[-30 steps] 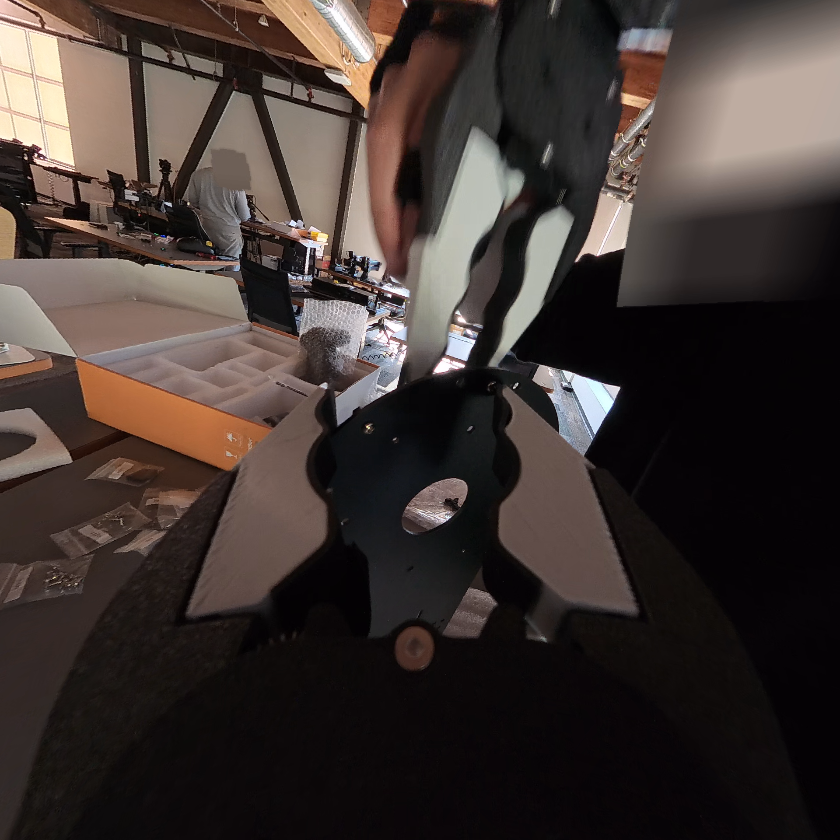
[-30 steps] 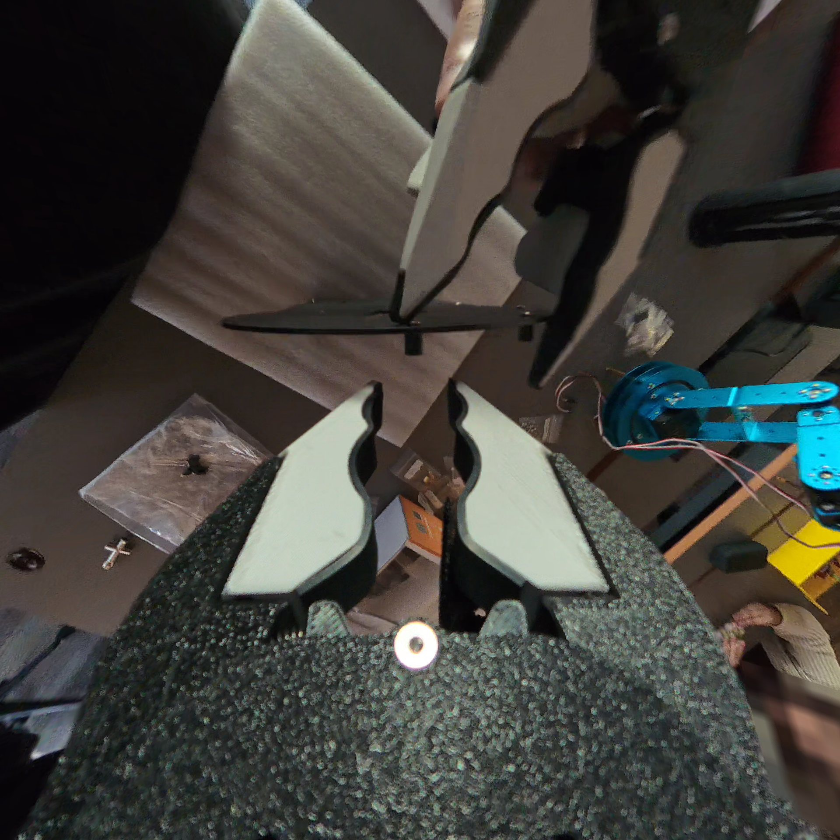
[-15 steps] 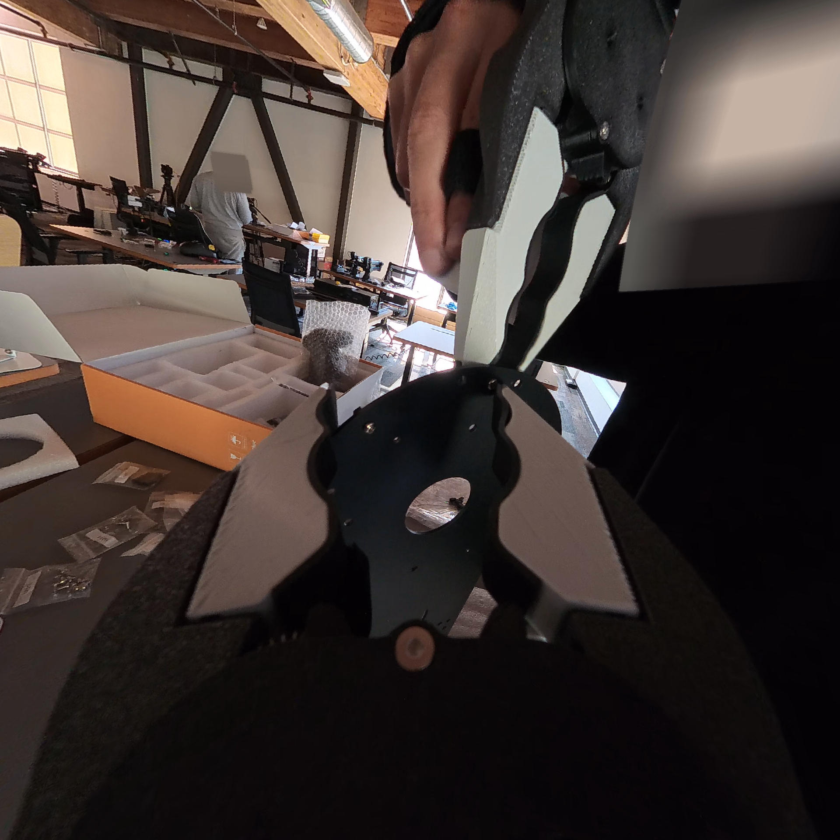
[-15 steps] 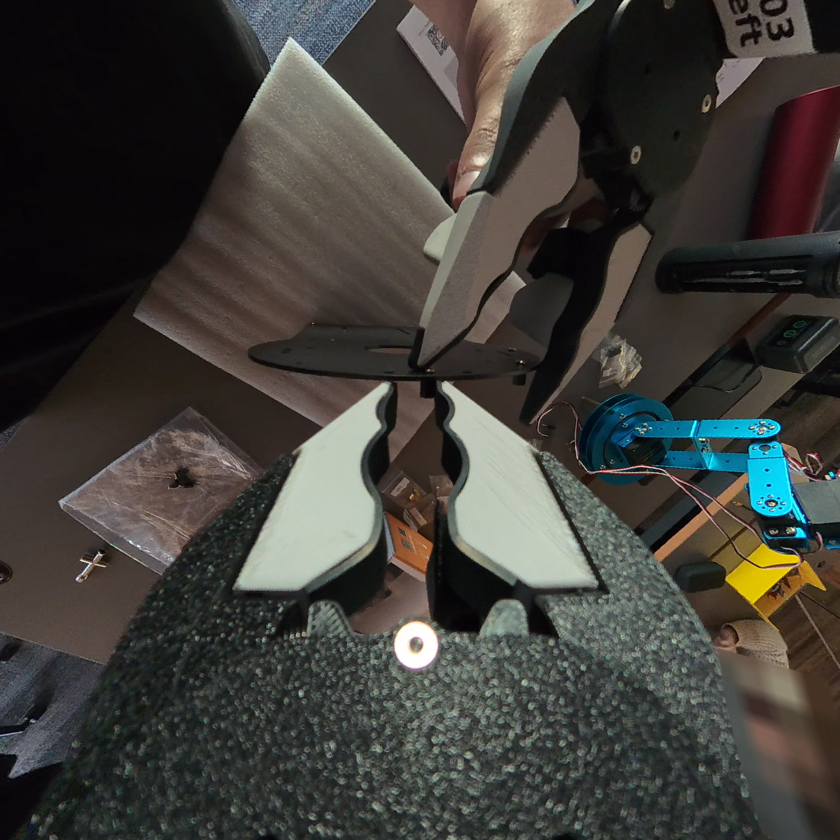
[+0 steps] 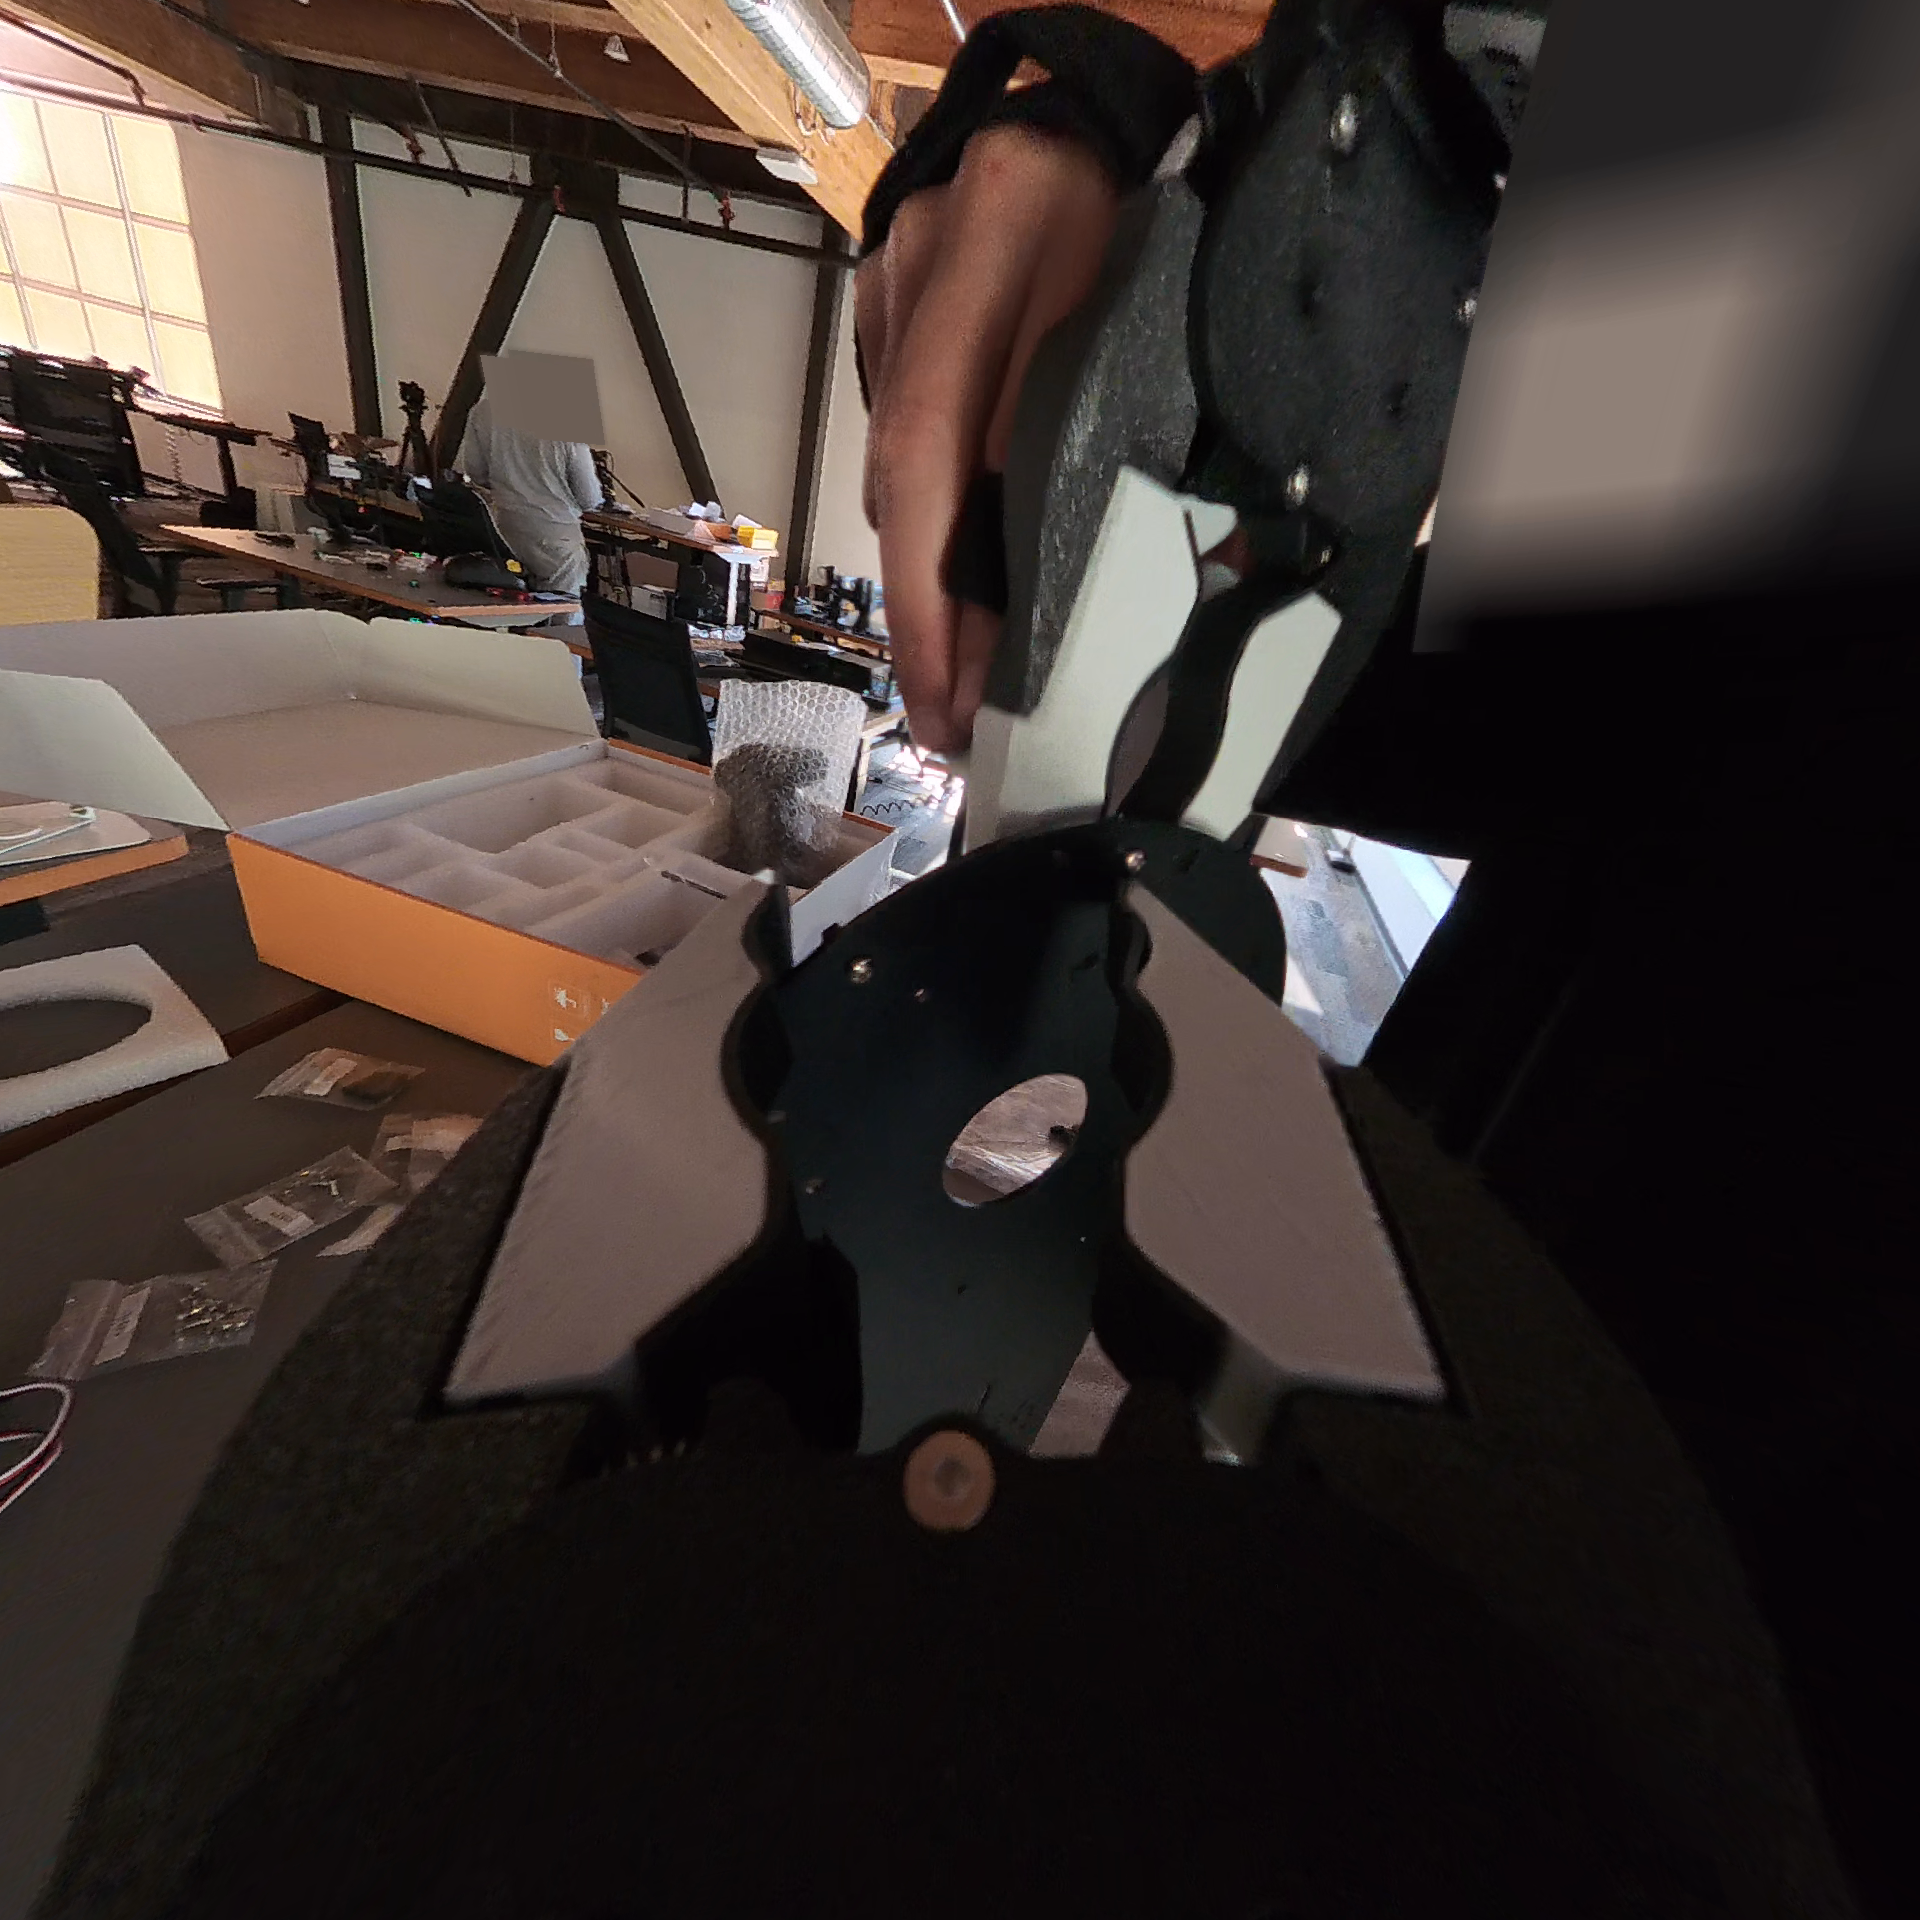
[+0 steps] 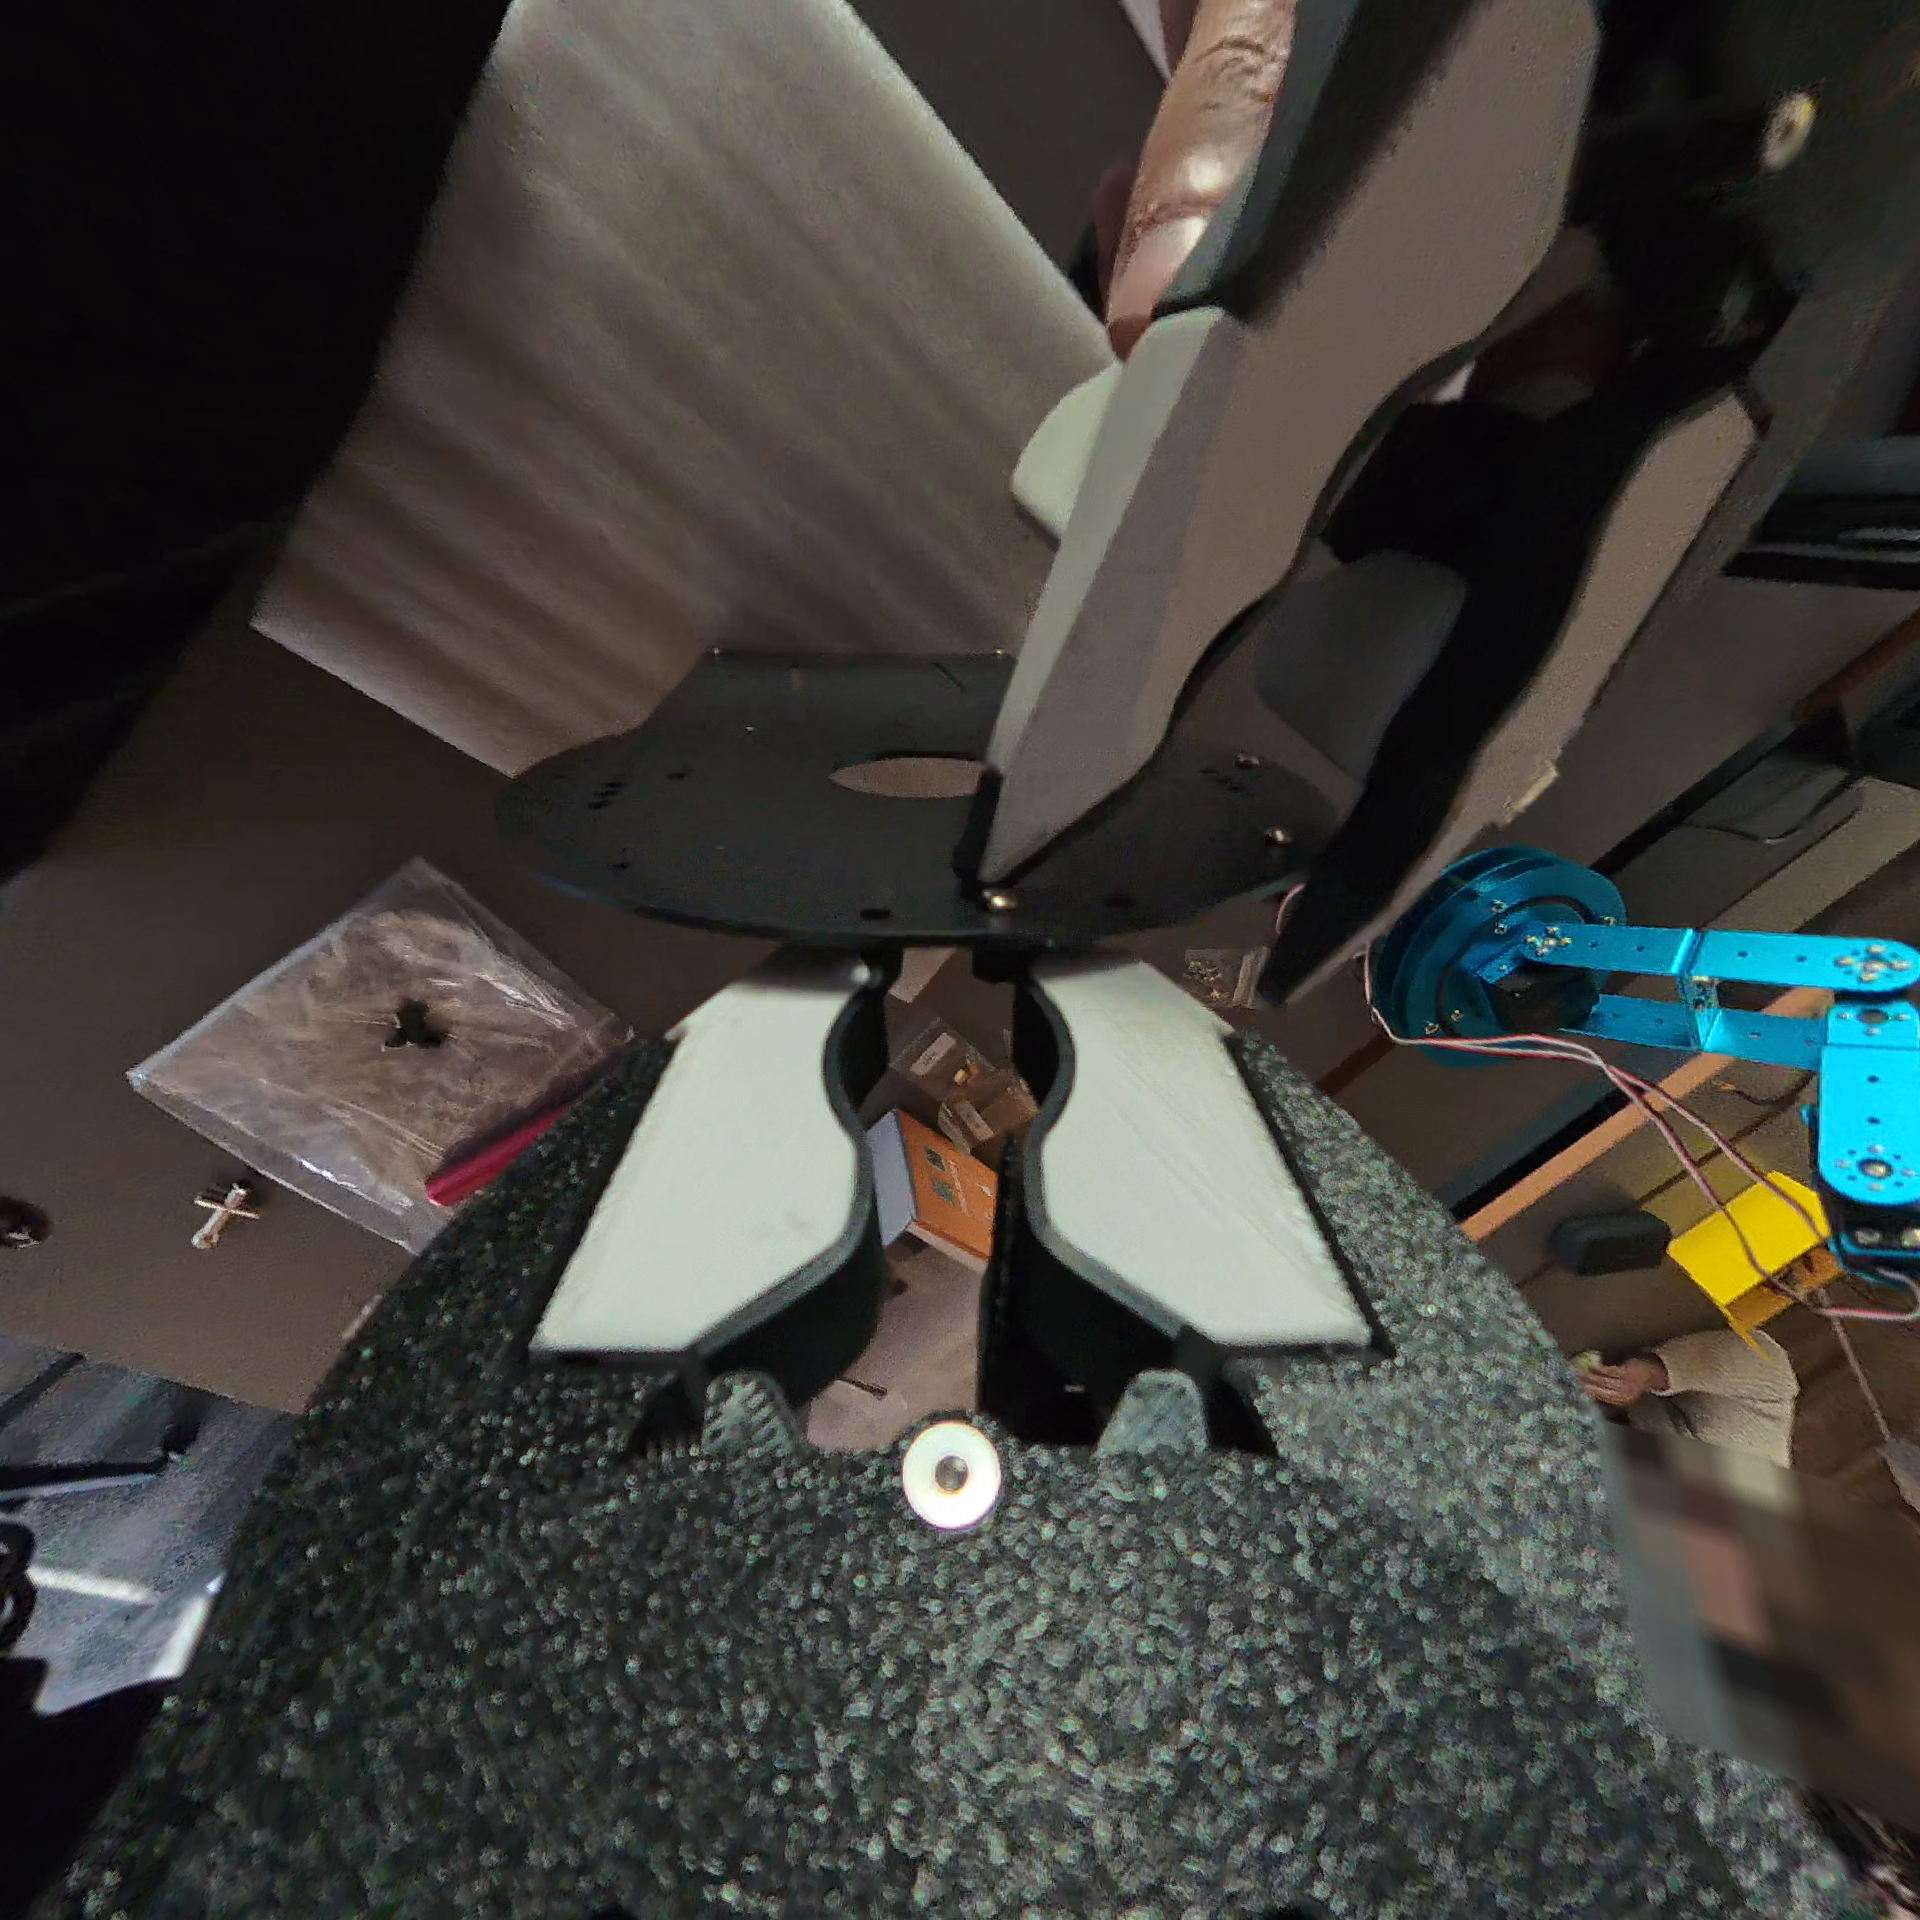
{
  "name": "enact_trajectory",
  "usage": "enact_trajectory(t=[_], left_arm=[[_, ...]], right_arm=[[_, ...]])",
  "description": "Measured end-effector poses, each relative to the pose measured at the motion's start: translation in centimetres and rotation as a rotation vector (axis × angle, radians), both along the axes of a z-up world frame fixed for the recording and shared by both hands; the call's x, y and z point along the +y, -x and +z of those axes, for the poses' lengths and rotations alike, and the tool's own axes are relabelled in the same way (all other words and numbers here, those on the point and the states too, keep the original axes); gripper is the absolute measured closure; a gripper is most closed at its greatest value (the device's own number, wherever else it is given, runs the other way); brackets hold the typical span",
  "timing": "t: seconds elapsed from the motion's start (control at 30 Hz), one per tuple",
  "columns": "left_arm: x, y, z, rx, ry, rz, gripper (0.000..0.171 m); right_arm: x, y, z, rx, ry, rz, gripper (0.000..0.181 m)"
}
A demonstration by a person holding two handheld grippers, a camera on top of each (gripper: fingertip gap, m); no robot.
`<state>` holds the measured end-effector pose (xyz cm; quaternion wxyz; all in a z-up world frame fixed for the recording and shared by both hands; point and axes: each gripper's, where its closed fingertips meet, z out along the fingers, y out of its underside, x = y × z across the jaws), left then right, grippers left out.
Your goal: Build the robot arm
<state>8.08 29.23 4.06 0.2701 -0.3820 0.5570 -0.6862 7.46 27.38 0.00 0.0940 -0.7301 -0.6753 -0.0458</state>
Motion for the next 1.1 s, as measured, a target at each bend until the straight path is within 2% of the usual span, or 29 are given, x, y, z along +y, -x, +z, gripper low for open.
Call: enact_trajectory(t=[0.07, 0.17, 0.27, 0.33, 0.5, 0.67, 0.8, 1.1], left_arm=[[0.6, 0.2, -0.1, -0.004, 0.012, 0.009, 0.122], [0.8, 0.7, -0.1, -0.008, 0.026, 0.002, 0.123], [0.7, 0.8, -0.1, -0.016, 0.024, 0.005, 0.122], [0.8, 0.8, -0.1, -0.019, 0.033, 0.008, 0.122], [0.8, 0.6, -0.1, -0.008, 0.047, 0.005, 0.122], [1.2, 1.2, 0.0, -0.003, 0.097, -0.016, 0.122], [1.2, 1.1, 0.0, -0.002, 0.111, -0.023, 0.122], [1.0, 0.7, -0.1, 0.007, 0.098, -0.027, 0.123]], right_arm=[[0.4, -0.4, 1.2, 0.054, -0.01, -0.048, 0.158], [2.1, -2.1, 3.0, 0.096, -0.1, -0.098, 0.146], [3.0, -0.8, 3.9, 0.22, -0.177, -0.029, 0.146], [4.0, -1.1, 3.6, 0.218, -0.236, -0.013, 0.148], [5.1, -0.2, 2.4, 0.33, -0.234, 0.008, 0.147], [5.8, 0.7, 3.1, 0.42, -0.257, 0.043, 0.15], [6.7, 0.6, 2.8, 0.332, -0.29, 0.07, 0.141], [8.0, 1.0, 2.7, 0.273, -0.236, 0.08, 0.129]])
